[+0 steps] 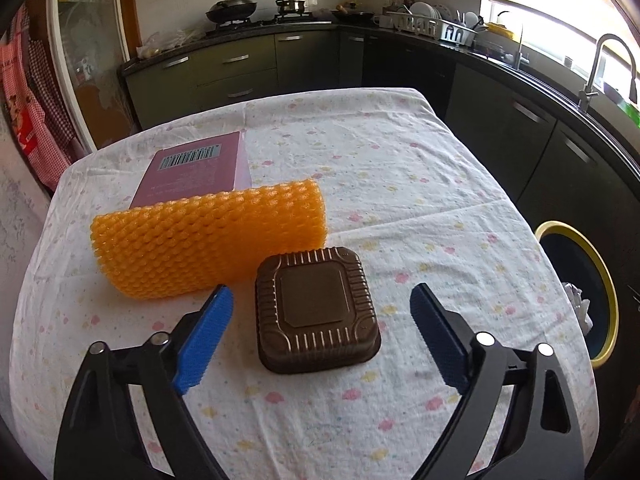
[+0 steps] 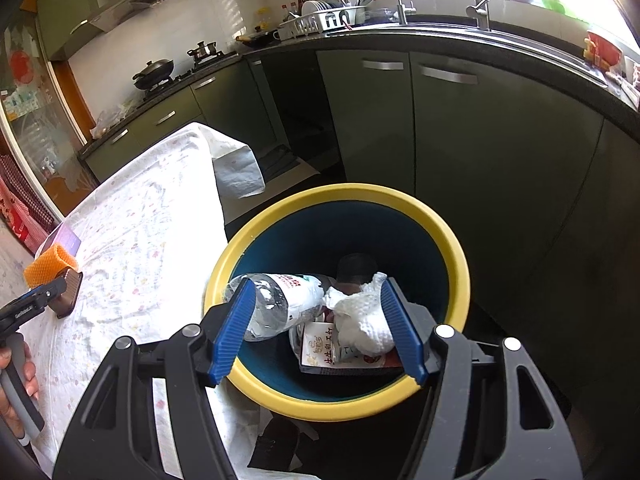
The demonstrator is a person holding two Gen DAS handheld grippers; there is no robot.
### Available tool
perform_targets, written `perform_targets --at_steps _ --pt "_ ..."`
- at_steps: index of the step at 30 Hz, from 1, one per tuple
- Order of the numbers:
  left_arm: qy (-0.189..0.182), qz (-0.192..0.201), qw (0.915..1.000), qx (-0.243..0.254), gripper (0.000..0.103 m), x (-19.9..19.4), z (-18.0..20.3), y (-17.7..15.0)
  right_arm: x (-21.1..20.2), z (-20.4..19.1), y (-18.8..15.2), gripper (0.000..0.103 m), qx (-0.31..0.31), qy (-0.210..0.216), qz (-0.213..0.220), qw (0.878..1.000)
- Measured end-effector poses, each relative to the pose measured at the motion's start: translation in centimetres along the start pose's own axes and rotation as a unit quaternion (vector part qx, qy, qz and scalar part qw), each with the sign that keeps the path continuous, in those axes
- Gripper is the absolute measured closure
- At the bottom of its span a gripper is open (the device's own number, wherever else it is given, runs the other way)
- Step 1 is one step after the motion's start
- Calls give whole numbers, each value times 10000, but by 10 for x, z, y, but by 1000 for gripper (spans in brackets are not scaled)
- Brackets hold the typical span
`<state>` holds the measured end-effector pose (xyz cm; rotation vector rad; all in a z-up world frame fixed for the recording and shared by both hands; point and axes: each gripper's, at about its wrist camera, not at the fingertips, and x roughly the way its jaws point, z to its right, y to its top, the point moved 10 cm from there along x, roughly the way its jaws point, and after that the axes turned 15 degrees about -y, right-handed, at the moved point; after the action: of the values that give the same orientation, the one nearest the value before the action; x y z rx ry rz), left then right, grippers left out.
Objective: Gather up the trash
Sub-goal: 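Grasp the brown square container with the left gripper, then carry the brown container over the yellow bin with the left gripper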
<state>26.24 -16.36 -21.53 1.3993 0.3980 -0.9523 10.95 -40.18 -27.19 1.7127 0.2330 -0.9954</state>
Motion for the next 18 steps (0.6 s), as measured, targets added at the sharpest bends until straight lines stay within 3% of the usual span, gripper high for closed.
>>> perform_targets --at_steps 7,18 --pt "19 -89 9999 -89 42 9 -9 -4 2 6 -3 41 72 -4 -16 10000" --pt "-265 -73 9995 135 44 -13 7 -14 -1 3 -5 41 68 107 -3 9999"
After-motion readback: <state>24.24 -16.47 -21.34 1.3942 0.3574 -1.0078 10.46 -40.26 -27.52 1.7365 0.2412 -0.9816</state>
